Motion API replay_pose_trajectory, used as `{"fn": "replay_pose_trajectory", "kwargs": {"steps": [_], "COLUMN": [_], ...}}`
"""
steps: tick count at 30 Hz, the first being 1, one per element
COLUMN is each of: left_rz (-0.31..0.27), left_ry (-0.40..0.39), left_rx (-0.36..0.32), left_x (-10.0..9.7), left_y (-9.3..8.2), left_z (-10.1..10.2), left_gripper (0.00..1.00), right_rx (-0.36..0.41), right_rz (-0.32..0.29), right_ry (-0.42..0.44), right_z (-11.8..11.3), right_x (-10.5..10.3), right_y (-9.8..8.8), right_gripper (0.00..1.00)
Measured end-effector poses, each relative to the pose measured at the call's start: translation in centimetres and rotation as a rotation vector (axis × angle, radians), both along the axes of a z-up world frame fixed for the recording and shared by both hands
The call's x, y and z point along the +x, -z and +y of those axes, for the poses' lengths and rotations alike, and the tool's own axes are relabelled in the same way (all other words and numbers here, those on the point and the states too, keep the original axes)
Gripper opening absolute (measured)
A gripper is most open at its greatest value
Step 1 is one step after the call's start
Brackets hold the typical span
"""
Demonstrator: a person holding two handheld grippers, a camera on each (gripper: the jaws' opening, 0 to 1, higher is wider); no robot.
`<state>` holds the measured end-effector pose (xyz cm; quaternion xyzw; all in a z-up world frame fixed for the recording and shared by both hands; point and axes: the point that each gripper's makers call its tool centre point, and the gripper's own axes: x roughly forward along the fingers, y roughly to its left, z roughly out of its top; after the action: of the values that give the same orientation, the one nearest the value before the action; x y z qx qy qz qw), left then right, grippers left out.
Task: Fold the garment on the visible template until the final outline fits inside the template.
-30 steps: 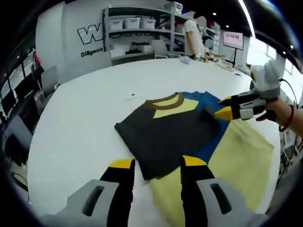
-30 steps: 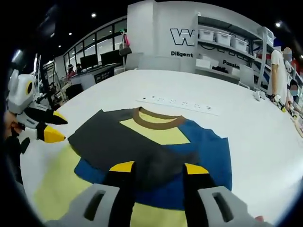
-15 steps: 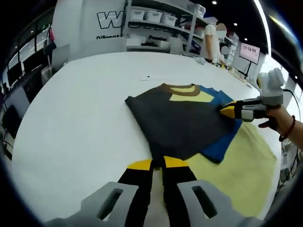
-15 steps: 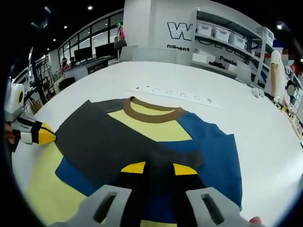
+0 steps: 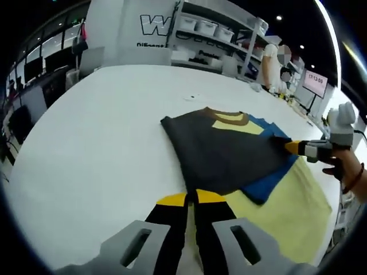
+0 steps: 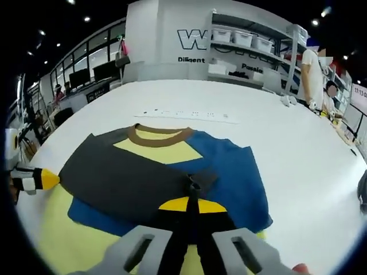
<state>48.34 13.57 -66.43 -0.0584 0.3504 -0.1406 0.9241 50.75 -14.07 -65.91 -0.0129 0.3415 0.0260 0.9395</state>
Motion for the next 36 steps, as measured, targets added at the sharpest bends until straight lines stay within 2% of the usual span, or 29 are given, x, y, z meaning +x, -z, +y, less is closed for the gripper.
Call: {"fn": "replay_pose_trajectory", "kwargs": {"steps": [3, 8, 13, 18, 23, 28, 32, 36], "left_rz": [0.009, 0.004, 0.0, -0.002, -0.008, -0.005, 0.0, 0.0], "left_ry": [-0.02, -0.012, -0.016, -0.007, -0.018, -0.036, -0.044, -0.035], "left_rx": [-0.015, 0.003, 0.033, 0.072, 0.105, 0.148, 0.157, 0.162], "left_x": [0.0, 0.1, 0.1, 0.1, 0.3, 0.9, 1.0, 1.1], "left_y": [0.1, 0.1, 0.2, 0.2, 0.3, 0.2, 0.2, 0.2], "left_z": [0.1, 0.2, 0.4, 0.7, 1.4, 3.5, 4.8, 5.3], "left_gripper": [0.05, 0.05, 0.05, 0.05, 0.05, 0.05, 0.05, 0.05], "right_rx": [0.023, 0.021, 0.055, 0.042, 0.058, 0.056, 0.042, 0.042], "right_rz": [0.012, 0.024, 0.011, 0.019, 0.026, 0.045, 0.048, 0.06], "right_ry": [0.013, 0.028, 0.081, 0.056, 0.054, 0.027, 0.006, -0.002], "right_z": [-0.1, -0.4, -0.8, -0.6, -0.4, -0.1, 0.1, 0.1], "right_x": [-0.6, -1.2, -1.8, -2.0, -2.4, -2.7, -2.9, -3.2], "right_y": [0.4, 0.8, 0.7, 0.6, 0.5, 0.6, 0.5, 0.7], "right_gripper": [0.0, 0.0, 0.0, 0.0, 0.0, 0.0, 0.0, 0.0]}}
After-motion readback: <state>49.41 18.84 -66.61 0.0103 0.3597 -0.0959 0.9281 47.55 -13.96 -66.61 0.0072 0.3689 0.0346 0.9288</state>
